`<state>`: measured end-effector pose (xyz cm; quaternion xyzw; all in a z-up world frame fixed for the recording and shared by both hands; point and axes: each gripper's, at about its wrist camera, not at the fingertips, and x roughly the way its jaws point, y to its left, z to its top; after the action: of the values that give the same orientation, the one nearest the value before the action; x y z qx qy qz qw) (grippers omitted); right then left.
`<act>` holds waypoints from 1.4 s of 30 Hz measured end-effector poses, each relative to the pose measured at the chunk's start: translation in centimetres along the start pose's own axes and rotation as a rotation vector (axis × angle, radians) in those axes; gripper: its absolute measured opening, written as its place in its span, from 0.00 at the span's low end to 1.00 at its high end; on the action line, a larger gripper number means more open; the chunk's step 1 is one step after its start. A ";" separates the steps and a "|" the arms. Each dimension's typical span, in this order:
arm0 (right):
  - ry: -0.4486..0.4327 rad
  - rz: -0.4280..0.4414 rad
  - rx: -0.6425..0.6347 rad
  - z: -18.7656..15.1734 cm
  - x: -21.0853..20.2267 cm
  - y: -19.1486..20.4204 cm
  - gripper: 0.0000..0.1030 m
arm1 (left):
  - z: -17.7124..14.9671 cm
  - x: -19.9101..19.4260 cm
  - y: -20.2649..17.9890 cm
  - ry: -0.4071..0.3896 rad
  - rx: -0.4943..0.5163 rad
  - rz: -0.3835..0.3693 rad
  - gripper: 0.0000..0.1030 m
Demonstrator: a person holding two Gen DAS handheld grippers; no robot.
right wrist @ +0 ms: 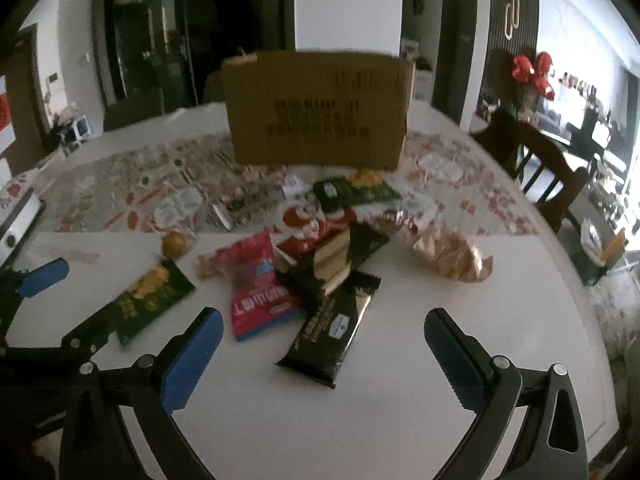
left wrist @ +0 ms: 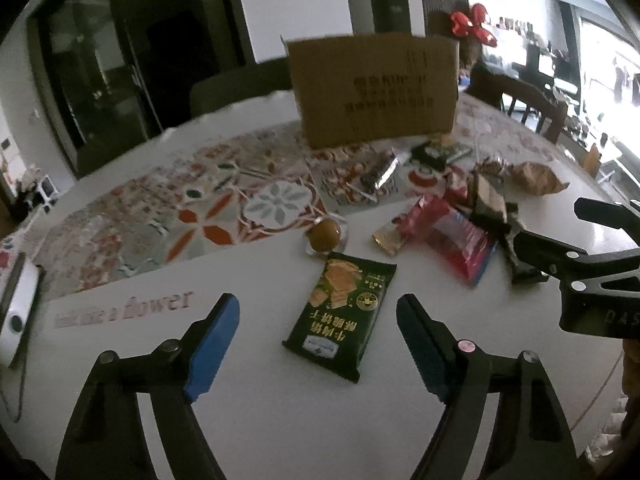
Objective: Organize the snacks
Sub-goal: 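Grasp the green cracker packet with the left tool while the right tool grasps the dark wafer bar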
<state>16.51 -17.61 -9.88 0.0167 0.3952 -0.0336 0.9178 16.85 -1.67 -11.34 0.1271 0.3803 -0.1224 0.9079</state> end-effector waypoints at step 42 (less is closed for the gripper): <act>0.112 0.056 0.064 -0.8 1.9 -2.6 0.33 | 1.3 1.0 -2.4 0.076 -0.085 -0.117 0.46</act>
<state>17.05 -20.28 -11.87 0.0588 0.4440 -0.0197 0.8939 17.59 -4.47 -11.53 0.0705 0.4262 -0.1540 0.8886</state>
